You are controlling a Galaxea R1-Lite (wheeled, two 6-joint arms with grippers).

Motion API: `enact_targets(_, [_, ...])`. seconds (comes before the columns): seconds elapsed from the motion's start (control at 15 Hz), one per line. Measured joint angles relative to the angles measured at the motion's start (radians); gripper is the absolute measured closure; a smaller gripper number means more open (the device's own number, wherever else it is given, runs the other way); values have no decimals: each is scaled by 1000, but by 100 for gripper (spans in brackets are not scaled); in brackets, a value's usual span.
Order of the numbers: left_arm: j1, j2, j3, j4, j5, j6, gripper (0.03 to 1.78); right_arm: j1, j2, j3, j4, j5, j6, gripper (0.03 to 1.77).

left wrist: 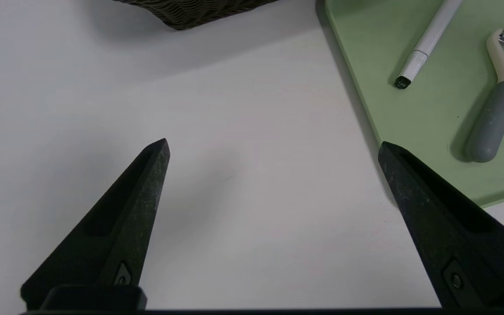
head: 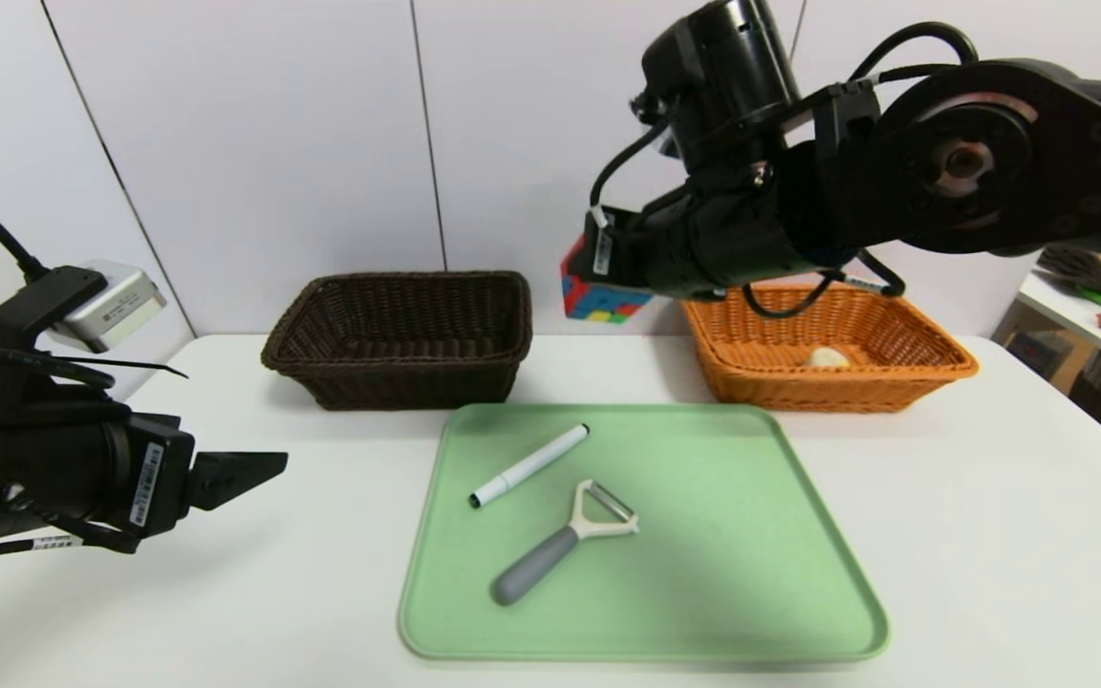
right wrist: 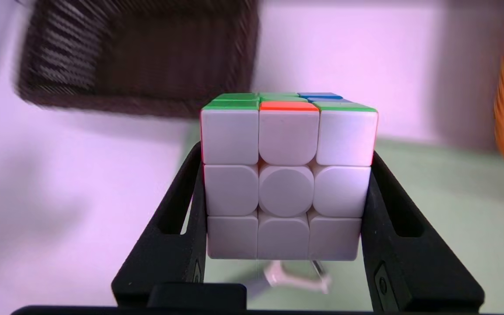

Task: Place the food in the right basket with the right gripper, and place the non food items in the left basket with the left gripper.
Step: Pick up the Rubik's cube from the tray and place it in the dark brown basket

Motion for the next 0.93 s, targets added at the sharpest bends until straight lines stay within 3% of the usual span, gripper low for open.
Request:
enact_targets(0.27, [0, -1, 1, 0, 4, -5, 12, 1, 41, 0, -248, 83, -37, 86])
enact_targets(0.53, [0, -1, 5, 0, 8, -5, 12, -3, 116, 0, -420, 121, -37, 86])
enact_targets(0.93, [0, -8, 47, 0, 11, -5, 12, -15, 266, 0, -680, 133, -38, 86])
